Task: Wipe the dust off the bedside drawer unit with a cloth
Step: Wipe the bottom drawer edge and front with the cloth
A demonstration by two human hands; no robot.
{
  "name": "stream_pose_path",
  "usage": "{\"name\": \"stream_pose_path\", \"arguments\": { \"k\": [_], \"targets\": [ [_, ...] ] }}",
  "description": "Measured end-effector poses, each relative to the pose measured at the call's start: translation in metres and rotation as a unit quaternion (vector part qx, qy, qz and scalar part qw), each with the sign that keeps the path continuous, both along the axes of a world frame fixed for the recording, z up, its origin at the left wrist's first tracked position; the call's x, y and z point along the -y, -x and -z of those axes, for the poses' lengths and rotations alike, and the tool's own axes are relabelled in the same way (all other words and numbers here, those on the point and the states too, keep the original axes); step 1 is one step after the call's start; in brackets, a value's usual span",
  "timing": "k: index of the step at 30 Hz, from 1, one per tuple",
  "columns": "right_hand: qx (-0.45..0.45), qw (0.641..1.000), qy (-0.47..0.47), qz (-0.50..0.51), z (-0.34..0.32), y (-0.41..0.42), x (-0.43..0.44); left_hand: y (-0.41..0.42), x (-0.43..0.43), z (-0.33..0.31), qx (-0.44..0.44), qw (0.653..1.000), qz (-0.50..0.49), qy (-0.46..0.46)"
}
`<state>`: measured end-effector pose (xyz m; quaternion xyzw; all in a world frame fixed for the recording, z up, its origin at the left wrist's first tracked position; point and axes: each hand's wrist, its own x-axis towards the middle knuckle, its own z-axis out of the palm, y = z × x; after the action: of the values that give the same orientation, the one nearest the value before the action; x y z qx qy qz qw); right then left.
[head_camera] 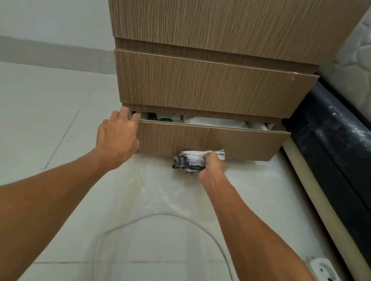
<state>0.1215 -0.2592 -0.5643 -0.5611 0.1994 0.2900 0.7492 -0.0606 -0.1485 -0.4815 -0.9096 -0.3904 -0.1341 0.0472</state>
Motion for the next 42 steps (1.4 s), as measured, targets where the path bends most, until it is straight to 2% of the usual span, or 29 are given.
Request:
{"name": "stream_pose_path", "arguments": {
  "k": [11, 14, 17, 21, 26, 36, 42],
  "targets": [
    [0.081, 0.982, 0.137, 0.104, -0.019, -0.097, 0.075, -0.004, 0.002, 0.004, 0.007, 1.000, -0.007, 0.005],
    [0.114, 0.971, 0.160, 0.135, -0.032, -0.099, 0.094, -0.006, 0.000, 0.007, 0.122, 0.990, -0.031, 0.064],
    [0.152, 0.962, 0.160, 0.163, -0.035, -0.098, 0.106, -0.007, -0.001, 0.008, 0.269, 0.947, -0.073, 0.159],
    [0.192, 0.955, 0.171, 0.150, -0.041, -0.080, 0.105, -0.008, -0.005, 0.012, 0.348, 0.901, -0.146, 0.215],
    [0.212, 0.956, 0.174, 0.105, -0.038, -0.062, 0.092, -0.018, -0.017, 0.006, 0.364, 0.880, -0.177, 0.249],
    [0.225, 0.956, 0.180, 0.061, -0.025, -0.057, 0.068, -0.030, -0.034, 0.001, 0.371, 0.868, -0.192, 0.267],
    [0.192, 0.961, 0.162, 0.118, -0.016, -0.077, 0.075, -0.025, -0.040, 0.013, 0.373, 0.878, -0.149, 0.258]
  ]
}}
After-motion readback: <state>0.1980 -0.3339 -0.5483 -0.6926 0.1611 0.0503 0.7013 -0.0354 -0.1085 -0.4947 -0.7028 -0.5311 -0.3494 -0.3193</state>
